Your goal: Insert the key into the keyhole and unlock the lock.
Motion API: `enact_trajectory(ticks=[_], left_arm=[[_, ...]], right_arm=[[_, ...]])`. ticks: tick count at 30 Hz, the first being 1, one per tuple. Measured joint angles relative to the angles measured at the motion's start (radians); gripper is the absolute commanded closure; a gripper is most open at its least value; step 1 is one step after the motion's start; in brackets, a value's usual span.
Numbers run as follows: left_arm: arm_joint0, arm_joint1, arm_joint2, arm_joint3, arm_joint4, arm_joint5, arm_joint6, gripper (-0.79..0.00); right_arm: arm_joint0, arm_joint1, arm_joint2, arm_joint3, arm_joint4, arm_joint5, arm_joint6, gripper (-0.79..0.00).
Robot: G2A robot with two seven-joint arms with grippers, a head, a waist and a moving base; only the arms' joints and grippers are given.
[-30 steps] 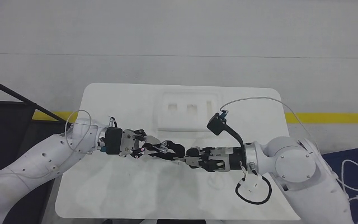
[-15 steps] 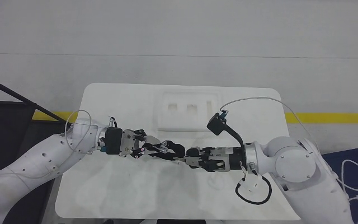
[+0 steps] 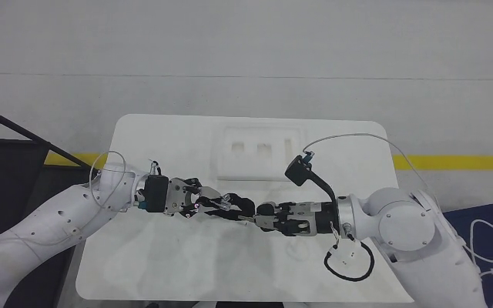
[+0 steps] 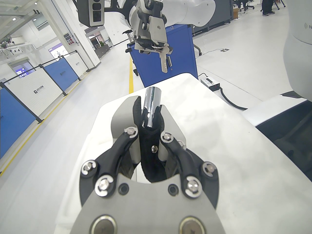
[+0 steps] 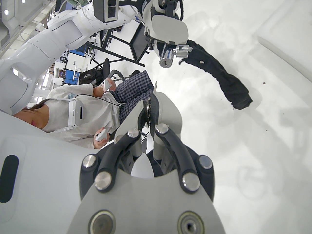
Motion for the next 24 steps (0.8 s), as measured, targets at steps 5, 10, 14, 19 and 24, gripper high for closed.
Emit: enact_trajectory(ticks=[5, 10, 14, 19, 24], left_arm=[[0.0, 0.0, 0.0, 0.0, 0.0, 0.0, 0.0, 0.0], [0.0, 0.0, 0.0, 0.0, 0.0, 0.0, 0.0, 0.0], [0.0, 0.0, 0.0, 0.0, 0.0, 0.0, 0.0, 0.0], [0.0, 0.0, 0.0, 0.0, 0.0, 0.0, 0.0, 0.0], [0.0, 0.0, 0.0, 0.0, 0.0, 0.0, 0.0, 0.0]], right_arm=[[0.015, 0.0, -0.03, 0.003, -0.068, -0.084, -0.004, 0.0], [0.032, -0.002, -0.064, -0.001, -0.179, -0.161, -0.034, 0.0], [0.032, -0.003, -0.084, -0.021, -0.291, -0.195, -0.079, 0.0], [0.023, -0.003, -0.097, -0.052, -0.355, -0.202, -0.111, 0.0], [0.007, -0.001, -0.094, -0.071, -0.37, -0.192, -0.119, 0.0]])
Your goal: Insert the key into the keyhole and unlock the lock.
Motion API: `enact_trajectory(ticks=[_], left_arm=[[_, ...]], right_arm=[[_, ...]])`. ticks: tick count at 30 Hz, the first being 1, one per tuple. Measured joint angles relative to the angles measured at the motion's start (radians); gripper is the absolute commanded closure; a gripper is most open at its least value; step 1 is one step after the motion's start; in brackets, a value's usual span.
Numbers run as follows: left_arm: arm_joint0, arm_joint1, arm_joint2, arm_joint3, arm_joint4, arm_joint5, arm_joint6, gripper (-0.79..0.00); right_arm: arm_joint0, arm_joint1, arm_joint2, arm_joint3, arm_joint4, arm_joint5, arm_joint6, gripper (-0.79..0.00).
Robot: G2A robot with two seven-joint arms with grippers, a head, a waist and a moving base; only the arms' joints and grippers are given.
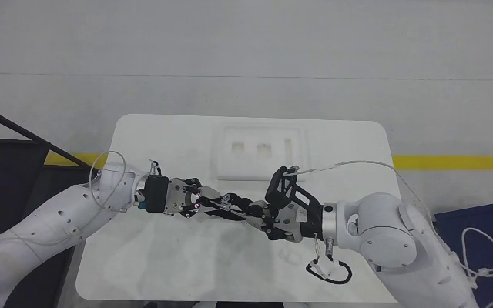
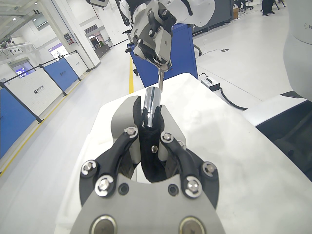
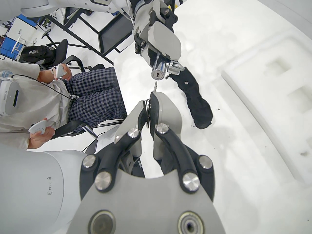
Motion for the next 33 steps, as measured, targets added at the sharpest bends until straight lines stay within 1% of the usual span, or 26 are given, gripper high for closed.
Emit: enact_trajectory(ticks=[9, 33], left_arm=[[0.0, 0.0, 0.0, 0.0, 0.0, 0.0, 0.0, 0.0], [0.0, 0.0, 0.0, 0.0, 0.0, 0.0, 0.0, 0.0]], right_arm=[[-0.019, 0.003, 0.006, -0.022, -0.036, -0.014, -0.024, 0.0], [0.014, -0.003, -0.014, 0.006, -0.03, -0.016, -0.037, 0.0]])
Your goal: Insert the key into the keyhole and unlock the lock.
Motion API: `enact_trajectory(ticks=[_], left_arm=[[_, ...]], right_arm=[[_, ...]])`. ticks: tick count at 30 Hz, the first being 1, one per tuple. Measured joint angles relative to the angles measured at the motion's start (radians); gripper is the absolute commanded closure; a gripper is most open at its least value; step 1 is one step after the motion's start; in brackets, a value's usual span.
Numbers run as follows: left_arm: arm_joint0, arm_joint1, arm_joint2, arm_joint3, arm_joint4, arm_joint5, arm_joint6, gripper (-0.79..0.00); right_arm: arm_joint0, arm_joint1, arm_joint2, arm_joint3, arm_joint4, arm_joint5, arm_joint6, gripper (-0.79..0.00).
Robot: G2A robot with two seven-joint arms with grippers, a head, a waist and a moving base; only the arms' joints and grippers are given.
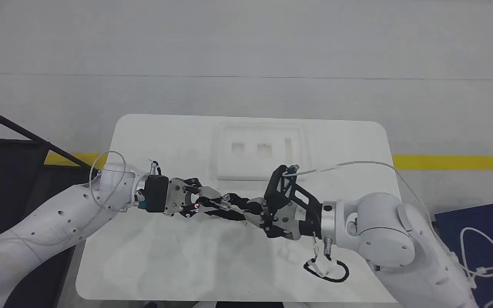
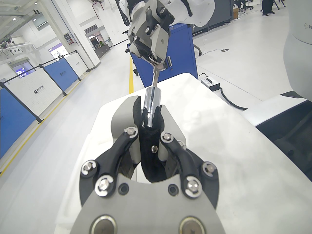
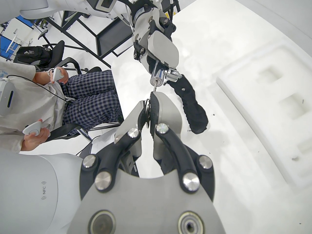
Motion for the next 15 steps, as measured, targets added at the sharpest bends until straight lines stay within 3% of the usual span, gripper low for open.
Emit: enact_trajectory(ticks=[15], left_arm=[[0.0, 0.0, 0.0, 0.0, 0.0, 0.0, 0.0, 0.0]], right_arm=[[0.02, -0.005, -0.019, 0.016, -0.009, 0.004, -0.007, 0.0]])
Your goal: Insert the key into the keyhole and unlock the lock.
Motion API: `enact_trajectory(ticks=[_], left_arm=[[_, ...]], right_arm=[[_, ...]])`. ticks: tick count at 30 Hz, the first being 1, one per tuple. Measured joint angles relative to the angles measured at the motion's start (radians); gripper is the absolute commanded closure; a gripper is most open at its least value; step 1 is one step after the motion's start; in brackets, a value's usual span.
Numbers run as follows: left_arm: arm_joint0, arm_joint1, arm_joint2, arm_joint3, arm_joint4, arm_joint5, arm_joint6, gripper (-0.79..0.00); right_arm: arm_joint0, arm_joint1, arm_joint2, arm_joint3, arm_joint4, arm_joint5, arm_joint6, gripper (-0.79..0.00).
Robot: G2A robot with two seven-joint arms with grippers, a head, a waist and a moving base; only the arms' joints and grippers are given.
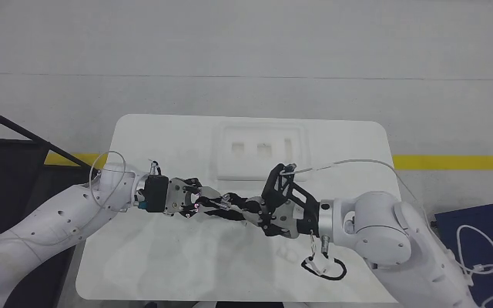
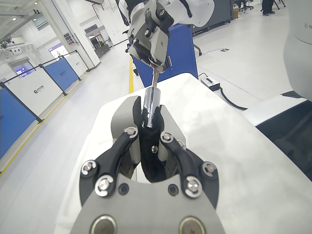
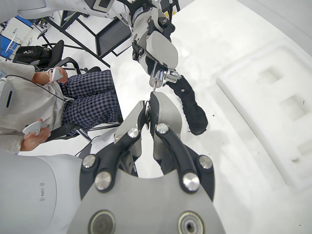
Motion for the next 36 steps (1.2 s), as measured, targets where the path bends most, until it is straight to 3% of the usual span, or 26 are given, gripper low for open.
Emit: enact_trajectory(ticks=[36], left_arm=[[0.0, 0.0, 0.0, 0.0, 0.0, 0.0, 0.0, 0.0]], right_arm=[[0.104, -0.029, -0.077, 0.056, 0.003, 0.084, 0.016, 0.0]])
